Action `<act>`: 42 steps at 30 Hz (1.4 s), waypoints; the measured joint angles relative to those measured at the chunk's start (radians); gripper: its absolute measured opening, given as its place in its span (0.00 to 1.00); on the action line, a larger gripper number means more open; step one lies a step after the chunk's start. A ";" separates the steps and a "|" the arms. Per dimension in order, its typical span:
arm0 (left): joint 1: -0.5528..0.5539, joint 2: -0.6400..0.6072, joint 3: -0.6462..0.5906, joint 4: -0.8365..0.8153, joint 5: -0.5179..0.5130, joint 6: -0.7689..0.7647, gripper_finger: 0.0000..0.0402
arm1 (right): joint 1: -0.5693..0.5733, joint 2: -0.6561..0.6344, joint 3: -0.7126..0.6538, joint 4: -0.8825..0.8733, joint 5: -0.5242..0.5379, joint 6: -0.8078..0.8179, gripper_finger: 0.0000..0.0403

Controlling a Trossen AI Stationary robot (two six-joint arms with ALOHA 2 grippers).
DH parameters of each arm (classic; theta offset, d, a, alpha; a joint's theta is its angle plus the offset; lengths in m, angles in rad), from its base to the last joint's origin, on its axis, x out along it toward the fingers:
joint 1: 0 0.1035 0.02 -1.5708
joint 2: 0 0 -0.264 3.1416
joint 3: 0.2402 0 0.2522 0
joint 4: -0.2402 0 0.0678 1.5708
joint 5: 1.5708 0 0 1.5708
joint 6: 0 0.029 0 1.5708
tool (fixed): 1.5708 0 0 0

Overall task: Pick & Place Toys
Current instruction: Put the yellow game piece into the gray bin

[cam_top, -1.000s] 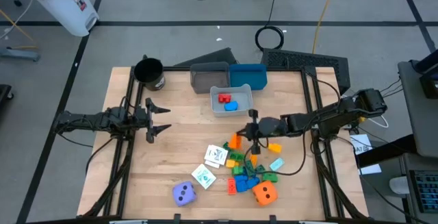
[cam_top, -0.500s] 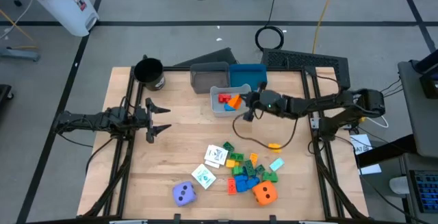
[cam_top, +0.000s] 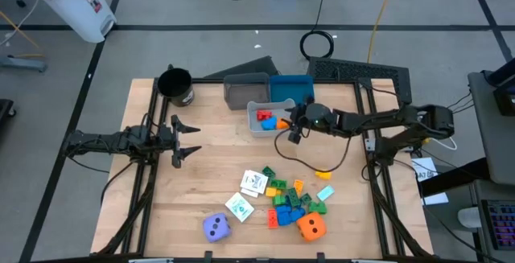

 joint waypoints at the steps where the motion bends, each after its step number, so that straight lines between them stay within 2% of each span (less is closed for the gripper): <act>1: 0.000 0.000 0.000 0.000 0.000 0.000 0.77 | 0.015 -0.018 0.000 -0.016 -0.001 0.010 0.46; 11: 0.000 0.000 0.000 0.000 0.000 0.000 0.77 | 0.266 -0.267 0.001 -0.381 -0.005 0.233 0.77; 17: 0.000 0.000 0.000 0.000 0.000 0.000 0.77 | 0.443 -0.302 0.002 -0.652 -0.012 0.462 0.88; 22: 0.000 0.000 0.000 0.000 0.000 0.000 0.77 | 0.547 -0.274 0.001 -0.856 -0.105 0.644 0.87; 27: 0.000 0.000 0.000 0.000 0.000 0.000 0.77 | 0.615 -0.224 0.000 -0.907 -0.084 0.689 0.84; 30: 0.000 0.000 0.000 0.000 0.000 0.000 0.77 | 0.614 -0.194 -0.022 -0.879 -0.085 0.694 0.83; 35: 0.000 0.000 0.000 0.000 0.000 0.000 0.77 | 0.583 -0.157 -0.107 -0.808 -0.209 0.732 0.80; 42: 0.000 0.000 0.000 0.000 0.000 0.000 0.77 | 0.530 -0.150 -0.156 -0.747 -0.213 0.679 0.74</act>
